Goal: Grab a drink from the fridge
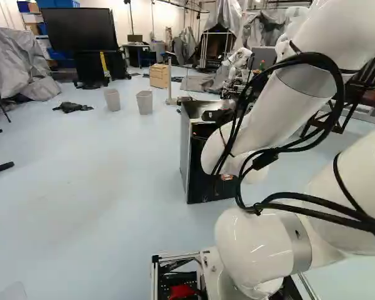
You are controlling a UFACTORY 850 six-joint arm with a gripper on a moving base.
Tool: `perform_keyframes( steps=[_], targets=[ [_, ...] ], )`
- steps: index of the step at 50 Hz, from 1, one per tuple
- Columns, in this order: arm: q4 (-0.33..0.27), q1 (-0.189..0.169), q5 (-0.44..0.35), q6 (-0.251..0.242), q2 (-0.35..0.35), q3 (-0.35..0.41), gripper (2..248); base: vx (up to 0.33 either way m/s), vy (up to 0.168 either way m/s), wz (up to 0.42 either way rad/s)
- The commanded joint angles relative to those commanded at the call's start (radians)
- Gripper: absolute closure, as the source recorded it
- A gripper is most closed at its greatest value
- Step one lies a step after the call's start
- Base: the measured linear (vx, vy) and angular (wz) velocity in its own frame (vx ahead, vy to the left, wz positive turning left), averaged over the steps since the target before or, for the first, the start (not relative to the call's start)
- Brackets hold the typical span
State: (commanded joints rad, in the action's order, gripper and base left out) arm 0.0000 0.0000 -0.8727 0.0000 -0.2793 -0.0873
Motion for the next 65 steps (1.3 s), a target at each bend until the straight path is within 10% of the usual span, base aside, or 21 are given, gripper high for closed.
perform_keyframes(
  steps=[30, 65],
  targets=[
    [0.010, 0.006, 0.000, 0.000, 0.005, -0.005, 3, 0.024, 0.031, -0.005],
    [0.263, 0.113, -0.044, 0.000, 0.171, -0.137, 3, 0.000, 0.000, 0.000]
  ],
)
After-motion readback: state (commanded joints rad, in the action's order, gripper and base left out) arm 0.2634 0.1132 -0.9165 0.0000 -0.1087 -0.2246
